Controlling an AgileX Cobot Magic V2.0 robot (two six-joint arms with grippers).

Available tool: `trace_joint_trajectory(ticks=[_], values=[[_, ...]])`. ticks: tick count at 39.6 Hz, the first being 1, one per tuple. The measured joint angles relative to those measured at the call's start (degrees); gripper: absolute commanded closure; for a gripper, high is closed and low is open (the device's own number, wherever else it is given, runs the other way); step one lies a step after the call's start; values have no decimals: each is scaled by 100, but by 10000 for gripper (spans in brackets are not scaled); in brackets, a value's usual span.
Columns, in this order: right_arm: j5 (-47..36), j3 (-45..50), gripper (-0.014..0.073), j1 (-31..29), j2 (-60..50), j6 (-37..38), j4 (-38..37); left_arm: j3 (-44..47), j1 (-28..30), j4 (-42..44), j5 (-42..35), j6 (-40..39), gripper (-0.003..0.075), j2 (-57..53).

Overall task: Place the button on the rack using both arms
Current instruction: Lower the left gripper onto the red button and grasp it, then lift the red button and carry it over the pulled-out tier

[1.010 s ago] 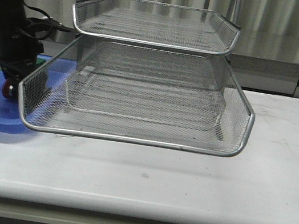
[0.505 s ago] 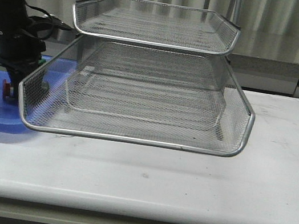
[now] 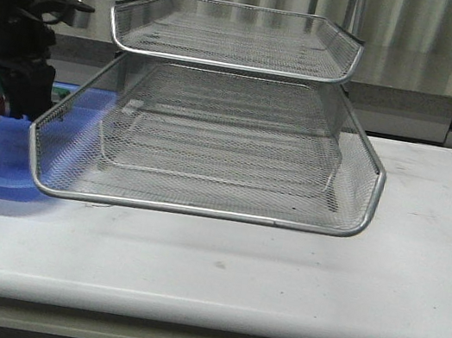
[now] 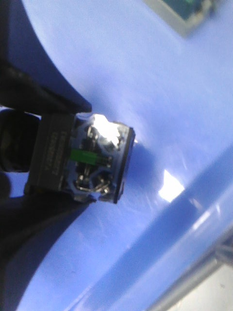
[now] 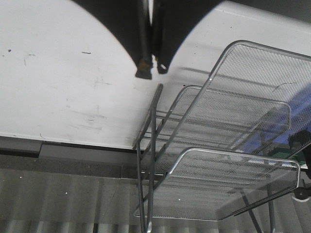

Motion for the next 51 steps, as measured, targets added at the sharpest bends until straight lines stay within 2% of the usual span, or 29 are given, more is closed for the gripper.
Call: trace_joint_trajectory(ticks=[6,11,21,29,37,51], values=[[0,0,653,0,0,0,0,-212,338,-111,586,-174,541,-198],[0,0,653,0,0,0,0,-233,500,-239,791,-277,542,-447],[0,0,653,0,0,0,0,-204,511,-239,887,-807,542,-1184],[0,0,653,0,0,0,0,351,362,-248,908,-973,542,-2345],[0,0,653,0,0,0,0,980,-408,-324,966,-983,542,-3091],[0,0,653,0,0,0,0,1236,-2485,-504,939,-983,542,-2933]])
